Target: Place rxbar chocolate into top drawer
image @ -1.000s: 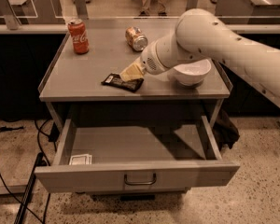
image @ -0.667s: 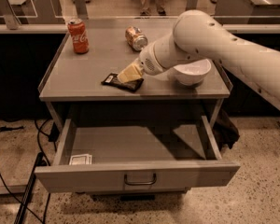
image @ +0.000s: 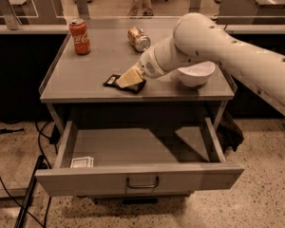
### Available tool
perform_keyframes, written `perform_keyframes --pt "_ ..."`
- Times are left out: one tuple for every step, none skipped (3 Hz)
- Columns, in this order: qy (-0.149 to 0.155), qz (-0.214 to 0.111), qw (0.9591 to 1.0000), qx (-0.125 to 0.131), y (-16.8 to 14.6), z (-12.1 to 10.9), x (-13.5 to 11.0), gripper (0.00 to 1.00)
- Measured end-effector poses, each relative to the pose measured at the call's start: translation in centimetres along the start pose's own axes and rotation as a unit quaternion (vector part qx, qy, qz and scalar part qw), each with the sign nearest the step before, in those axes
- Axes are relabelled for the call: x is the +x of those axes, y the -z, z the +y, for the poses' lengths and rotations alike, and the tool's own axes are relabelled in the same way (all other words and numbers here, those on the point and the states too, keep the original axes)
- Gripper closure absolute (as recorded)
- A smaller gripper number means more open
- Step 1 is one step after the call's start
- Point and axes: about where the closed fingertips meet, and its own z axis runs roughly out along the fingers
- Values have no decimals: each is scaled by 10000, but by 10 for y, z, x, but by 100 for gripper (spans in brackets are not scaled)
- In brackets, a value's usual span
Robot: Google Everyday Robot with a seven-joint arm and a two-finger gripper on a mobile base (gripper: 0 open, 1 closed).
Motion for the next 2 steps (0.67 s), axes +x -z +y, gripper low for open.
perform_keyframes --pt "-23 45 10000 -46 -5 1 4 39" --pt "-52 100 9999 -94 -11 3 9 40"
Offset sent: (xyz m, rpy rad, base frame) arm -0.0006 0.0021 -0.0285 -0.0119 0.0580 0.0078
